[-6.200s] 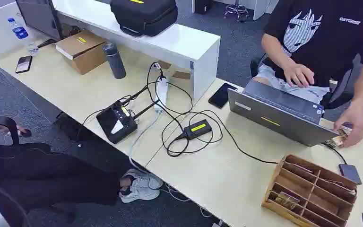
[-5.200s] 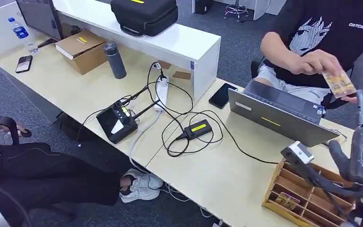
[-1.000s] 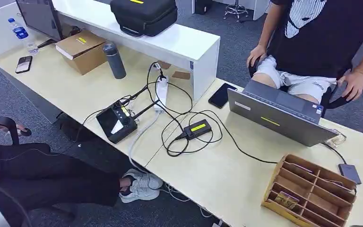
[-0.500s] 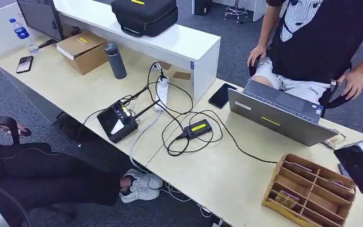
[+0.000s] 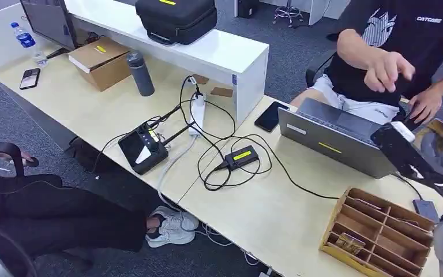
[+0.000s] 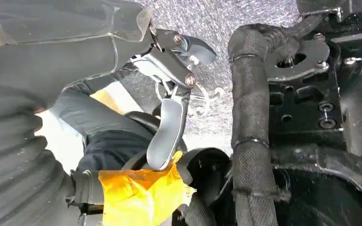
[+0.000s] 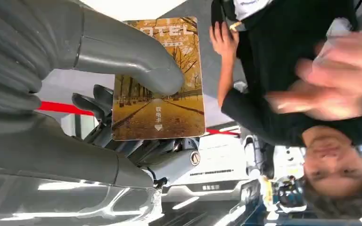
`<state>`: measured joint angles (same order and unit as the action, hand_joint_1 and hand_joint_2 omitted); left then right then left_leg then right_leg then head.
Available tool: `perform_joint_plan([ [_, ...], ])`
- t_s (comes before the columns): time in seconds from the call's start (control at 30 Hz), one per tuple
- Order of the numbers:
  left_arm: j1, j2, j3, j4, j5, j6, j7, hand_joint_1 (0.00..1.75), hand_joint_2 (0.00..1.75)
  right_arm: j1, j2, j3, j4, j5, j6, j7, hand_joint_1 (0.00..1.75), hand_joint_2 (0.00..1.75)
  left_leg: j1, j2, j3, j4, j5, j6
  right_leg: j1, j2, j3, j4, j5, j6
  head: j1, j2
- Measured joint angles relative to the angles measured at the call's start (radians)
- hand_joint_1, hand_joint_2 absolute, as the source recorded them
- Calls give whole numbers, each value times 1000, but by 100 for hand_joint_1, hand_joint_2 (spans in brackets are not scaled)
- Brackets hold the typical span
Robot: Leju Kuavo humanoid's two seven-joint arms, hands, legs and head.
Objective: Pass the card to the sensor for recognition and then transmit it.
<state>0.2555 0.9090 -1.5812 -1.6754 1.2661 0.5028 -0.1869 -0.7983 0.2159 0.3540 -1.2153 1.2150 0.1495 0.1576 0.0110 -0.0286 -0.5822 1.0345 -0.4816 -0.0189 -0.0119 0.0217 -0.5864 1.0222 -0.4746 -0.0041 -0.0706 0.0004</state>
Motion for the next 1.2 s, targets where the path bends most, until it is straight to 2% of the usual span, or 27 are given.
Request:
perform_joint_plan([
  [0.2, -2, -9, 0, 11, 9, 11, 3, 0, 175, -1, 32, 16, 25, 10, -10, -4, 175, 175, 0, 0, 0, 0, 0, 0, 0, 0, 0, 0, 0, 0, 0, 0],
  [0.23, -2, -10, 0, 12, 9, 14, 3, 0, 175, 0, 35, 19, 27, 9, -21, -12, 166, 175, 0, 0, 0, 0, 0, 0, 0, 0, 0, 0, 0, 0, 0, 0],
  [0.27, -2, -11, 0, 12, 11, 15, 3, 0, 175, 1, 38, 21, 29, 8, -32, -19, 134, 175, 0, 0, 0, 0, 0, 0, 0, 0, 0, 0, 0, 0, 0, 0],
  [0.3, -2, -11, 0, 12, 12, 18, 3, 0, 175, 4, 41, 22, 29, 7, -40, -24, 134, 175, 0, 0, 0, 0, 0, 0, 0, 0, 0, 0, 0, 0, 0, 0],
  [0.33, -2, -11, 0, 12, 13, 21, 3, 0, 175, 7, 44, 23, 28, 2, -47, -28, 52, 175, 0, 0, 0, 0, 0, 0, 0, 0, 0, 0, 0, 0, 0, 0],
  [0.37, -2, -12, 0, 12, 15, 24, 3, 0, 175, 12, 47, 24, 22, -5, -53, -38, 44, 175, 0, 0, 0, 0, 0, 0, 0, 0, 0, 0, 0, 0, 0, 0],
  [0.4, -1, -12, 0, 12, 15, 27, 2, 0, 175, 19, 49, 26, 15, -15, -57, -47, 44, 175, 0, 0, 0, 0, 0, 0, 0, 0, 0, 0, 0, 0, 0, 0],
  [0.47, -1, -13, 0, 12, 21, 40, -2, 0, 175, 43, 50, 27, -11, -54, -63, -79, 10, 175, 0, 0, 0, 0, 0, 0, 0, 0, 0, 0, 0, 0, 0, 0],
  [0.5, -1, -15, 0, 12, 23, 45, -3, 0, 175, 57, 50, 28, -24, -71, -69, -93, 10, 175, 0, 0, 0, 0, 0, 0, 0, 0, 0, 0, 0, 0, 0, 0],
  [0.53, 0, -16, 0, 12, 27, 50, -5, 0, 175, 73, 50, 28, -35, -86, -75, -107, 0, 175, 0, 0, 0, 0, 0, 0, 0, 0, -1, 0, 0, 0, 0, 0],
  [0.67, 3, -17, 0, 0, 50, 77, -26, 0, 175, 158, 44, 29, -117, -168, -103, -155, 0, 175, 0, 0, 0, 0, 0, 0, 0, 0, -1, 0, -1, 0, 0, 0],
  [0.8, 13, -19, 0, -32, 82, 117, -55, 0, 175, 271, 4, 30, -213, -203, -153, -198, 0, 175, 0, 0, -1, 0, 0, 0, 0, -1, -1, -1, -1, 0, 0, 0],
  [0.97, 27, -18, 0, -66, 103, 140, -85, 0, 175, 363, -71, 30, -268, -91, -208, -203, 0, 175, 0, 0, -1, 0, 0, 0, 0, -1, -1, -2, -1, 1, 0, 0],
  [1.2, 40, -7, 0, -91, 117, 136, -107, 0, 175, 428, -165, 7, -233, 34, -247, -212, 0, 175, 0, 0, -1, 0, 0, 0, 0, -1, 0, -1, 0, 0, -1, 0],
])
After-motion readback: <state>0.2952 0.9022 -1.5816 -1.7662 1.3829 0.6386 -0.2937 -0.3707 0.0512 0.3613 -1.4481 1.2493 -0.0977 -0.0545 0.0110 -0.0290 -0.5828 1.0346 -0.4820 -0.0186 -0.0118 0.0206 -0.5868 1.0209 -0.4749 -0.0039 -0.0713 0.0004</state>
